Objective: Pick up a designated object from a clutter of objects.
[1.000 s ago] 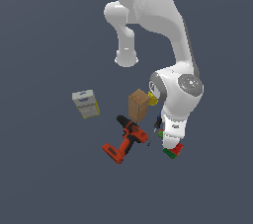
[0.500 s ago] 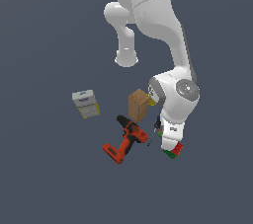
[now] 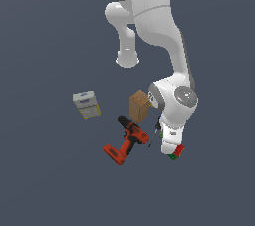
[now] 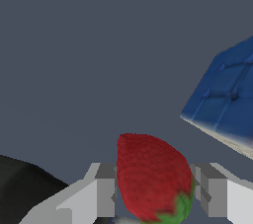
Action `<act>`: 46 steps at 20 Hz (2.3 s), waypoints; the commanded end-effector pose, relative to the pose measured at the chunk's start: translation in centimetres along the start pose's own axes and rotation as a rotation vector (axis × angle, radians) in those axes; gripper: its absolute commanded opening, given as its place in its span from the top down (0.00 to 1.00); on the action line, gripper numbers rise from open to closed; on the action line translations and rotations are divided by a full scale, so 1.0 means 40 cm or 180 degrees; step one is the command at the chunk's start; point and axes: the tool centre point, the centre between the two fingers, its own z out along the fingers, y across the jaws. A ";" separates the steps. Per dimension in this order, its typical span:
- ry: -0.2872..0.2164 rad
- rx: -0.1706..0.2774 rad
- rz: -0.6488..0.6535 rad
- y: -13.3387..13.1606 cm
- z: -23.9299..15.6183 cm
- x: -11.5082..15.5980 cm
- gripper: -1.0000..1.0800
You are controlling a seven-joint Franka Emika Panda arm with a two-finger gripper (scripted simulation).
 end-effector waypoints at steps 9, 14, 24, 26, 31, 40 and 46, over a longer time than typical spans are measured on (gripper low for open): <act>0.0001 -0.0002 0.0001 0.001 0.000 0.000 1.00; 0.0001 -0.0002 0.0001 0.002 -0.016 -0.011 1.00; -0.0004 0.0002 -0.0003 0.006 -0.138 -0.093 1.00; -0.0005 0.0004 -0.0004 0.008 -0.180 -0.120 1.00; -0.0005 0.0010 -0.0007 0.014 -0.305 -0.201 1.00; 0.0002 0.0022 -0.0012 0.029 -0.546 -0.355 1.00; 0.0003 0.0028 -0.0013 0.041 -0.697 -0.451 1.00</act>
